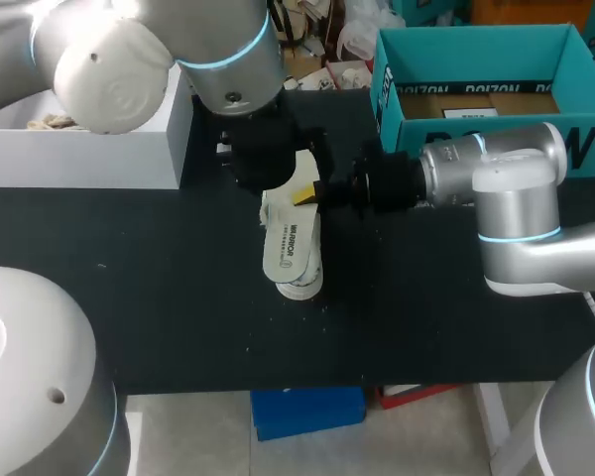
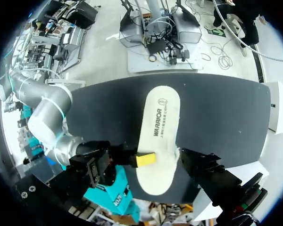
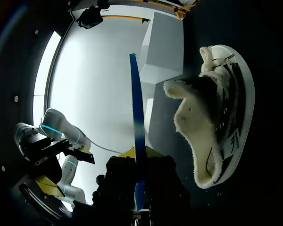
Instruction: Take the shoe out of the shoebox, open the shoe tongue, remove and reinsert the insole, then place the shoe into the shoebox
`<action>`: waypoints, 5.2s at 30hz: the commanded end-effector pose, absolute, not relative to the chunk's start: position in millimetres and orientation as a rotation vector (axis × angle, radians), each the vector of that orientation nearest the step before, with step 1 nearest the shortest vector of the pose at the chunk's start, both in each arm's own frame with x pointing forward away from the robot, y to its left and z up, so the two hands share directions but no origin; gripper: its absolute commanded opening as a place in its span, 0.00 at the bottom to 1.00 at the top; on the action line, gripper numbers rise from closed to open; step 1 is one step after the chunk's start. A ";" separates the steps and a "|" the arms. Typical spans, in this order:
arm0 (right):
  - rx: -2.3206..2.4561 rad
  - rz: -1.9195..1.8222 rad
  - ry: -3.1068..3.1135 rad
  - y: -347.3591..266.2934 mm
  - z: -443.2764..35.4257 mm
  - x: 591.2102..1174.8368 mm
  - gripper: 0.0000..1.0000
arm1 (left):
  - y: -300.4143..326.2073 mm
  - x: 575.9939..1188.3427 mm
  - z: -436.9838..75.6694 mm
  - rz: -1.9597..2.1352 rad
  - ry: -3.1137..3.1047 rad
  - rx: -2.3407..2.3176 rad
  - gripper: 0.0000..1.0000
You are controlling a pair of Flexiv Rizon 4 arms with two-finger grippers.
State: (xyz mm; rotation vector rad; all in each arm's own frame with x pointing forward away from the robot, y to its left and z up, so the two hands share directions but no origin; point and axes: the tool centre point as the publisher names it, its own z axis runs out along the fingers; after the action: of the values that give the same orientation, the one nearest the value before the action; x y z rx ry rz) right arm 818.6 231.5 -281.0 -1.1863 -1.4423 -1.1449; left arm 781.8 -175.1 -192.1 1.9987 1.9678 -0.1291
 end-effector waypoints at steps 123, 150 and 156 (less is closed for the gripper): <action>-1.817 -1.256 -1.430 99.9 -265.3 724.2 1.00 | -121.1 731.6 -280.2 -1.149 1.645 1.491 0.00; -1.545 -0.998 -2.040 106.4 -242.6 720.1 1.00 | -133.2 705.6 -290.2 -1.378 1.612 1.623 0.00; -1.545 -0.998 -2.040 106.4 -242.6 720.1 1.00 | -138.4 704.7 -289.7 -1.424 1.600 1.630 0.00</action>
State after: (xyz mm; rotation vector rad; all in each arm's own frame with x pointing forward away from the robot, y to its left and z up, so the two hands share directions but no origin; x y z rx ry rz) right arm 715.5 104.5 -246.1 -1.5680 -2.0062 -1.1186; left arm 699.6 -134.1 -287.7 1.6192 1.6072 -1.4096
